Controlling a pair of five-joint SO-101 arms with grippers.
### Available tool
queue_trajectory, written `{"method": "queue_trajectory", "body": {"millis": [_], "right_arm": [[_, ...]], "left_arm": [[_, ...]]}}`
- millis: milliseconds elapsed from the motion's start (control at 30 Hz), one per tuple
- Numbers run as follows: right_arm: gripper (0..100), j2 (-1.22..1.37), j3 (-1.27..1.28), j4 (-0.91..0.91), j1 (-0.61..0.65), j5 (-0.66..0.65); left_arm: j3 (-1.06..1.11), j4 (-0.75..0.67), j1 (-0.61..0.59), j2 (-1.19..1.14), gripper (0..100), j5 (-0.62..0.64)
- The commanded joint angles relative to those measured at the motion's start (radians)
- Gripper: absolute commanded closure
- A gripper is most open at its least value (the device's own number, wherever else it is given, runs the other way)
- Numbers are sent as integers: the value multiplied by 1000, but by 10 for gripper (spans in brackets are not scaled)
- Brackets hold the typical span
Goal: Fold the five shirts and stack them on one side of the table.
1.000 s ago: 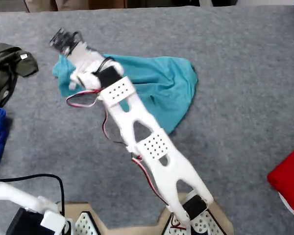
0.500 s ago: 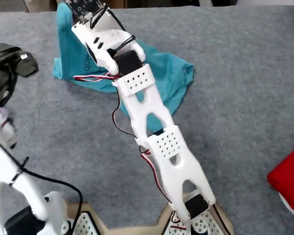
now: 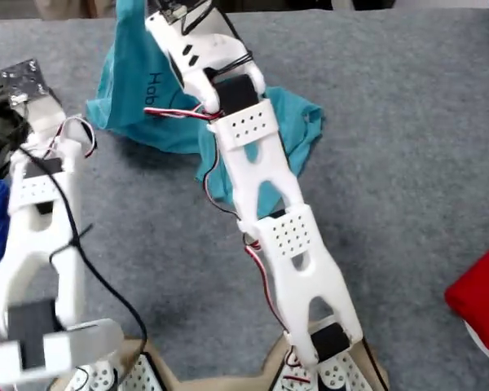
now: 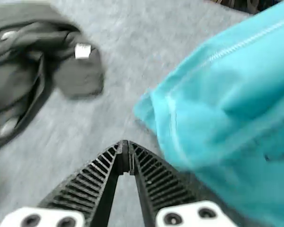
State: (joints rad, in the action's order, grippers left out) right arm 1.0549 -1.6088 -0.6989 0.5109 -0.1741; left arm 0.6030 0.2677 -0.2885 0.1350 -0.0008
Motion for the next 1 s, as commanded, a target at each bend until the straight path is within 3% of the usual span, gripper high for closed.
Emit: {"method": "queue_trajectory", "body": {"millis": [0, 167, 333, 667, 967], "right_arm": [[993, -114, -54, 60, -5, 2], [993, -114, 59, 140, -2, -71], [993, -117, 125, 219, -2, -101], [993, -117, 127, 224, -2, -104], [993, -116, 130, 222, -7, -104]], "left_arm": [[-38, -199, 12, -168, 981, -52], [-189, -183, -44, -349, 981, -178], [-316, 74, -77, -349, 981, -180], [-376, 342, 115, -349, 981, -180], [-465, 304, 210, -380, 981, -175]]}}
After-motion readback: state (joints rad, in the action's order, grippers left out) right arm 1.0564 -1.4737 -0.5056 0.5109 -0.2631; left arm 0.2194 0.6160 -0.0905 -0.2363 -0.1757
